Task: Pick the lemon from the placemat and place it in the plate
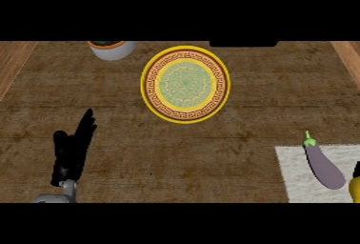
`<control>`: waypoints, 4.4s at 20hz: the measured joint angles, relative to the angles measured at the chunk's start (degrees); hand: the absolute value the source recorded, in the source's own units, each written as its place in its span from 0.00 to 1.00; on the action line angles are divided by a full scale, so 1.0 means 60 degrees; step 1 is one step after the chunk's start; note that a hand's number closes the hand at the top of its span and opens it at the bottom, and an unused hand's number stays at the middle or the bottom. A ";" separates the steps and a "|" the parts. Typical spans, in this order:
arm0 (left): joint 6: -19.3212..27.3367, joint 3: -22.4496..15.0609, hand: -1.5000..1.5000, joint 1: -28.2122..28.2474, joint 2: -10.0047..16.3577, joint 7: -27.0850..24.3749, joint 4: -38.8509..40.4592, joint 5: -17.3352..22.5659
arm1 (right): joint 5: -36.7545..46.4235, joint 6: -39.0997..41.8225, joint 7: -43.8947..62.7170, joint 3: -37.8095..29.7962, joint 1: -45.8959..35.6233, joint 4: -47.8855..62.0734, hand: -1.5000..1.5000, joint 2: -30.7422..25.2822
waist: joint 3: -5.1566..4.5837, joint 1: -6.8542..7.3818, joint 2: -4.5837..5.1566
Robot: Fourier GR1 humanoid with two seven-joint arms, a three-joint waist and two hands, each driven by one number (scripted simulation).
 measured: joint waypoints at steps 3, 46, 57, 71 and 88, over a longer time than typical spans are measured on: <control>0.0029 0.0011 0.50 -0.0076 -0.0072 0.0082 0.0012 -0.0096 | 0.0048 -0.0594 0.0040 -0.0431 -0.0158 0.0141 1.00 0.0069 | 0.0001 -0.0008 0.0001; -0.0247 0.0013 0.50 -0.0559 -0.0354 0.0376 -0.0002 -0.0409 | 0.0554 -0.5858 0.8278 0.4804 -1.1688 0.5894 1.00 0.6709 | -0.0003 0.0413 0.0127; -0.0368 0.0173 0.50 -0.0664 -0.0407 0.0009 0.0448 -0.0435 | -0.0430 -0.3561 0.6367 0.3795 -1.2184 0.8283 0.00 0.6573 | 0.0000 0.0457 0.0183; -0.0252 0.0208 0.50 -0.0475 -0.0425 0.0305 0.0004 -0.0539 | -0.3531 -0.3456 0.2189 0.0659 -1.1441 0.7242 0.00 0.6258 | 0.0016 0.0283 0.0113; -0.0449 0.0333 0.50 -0.0411 -0.0554 0.0350 -0.0077 -0.0694 | -0.4228 -0.2312 -0.0560 -0.0213 -1.0875 0.8342 0.00 0.6039 | 0.0006 0.0304 0.0106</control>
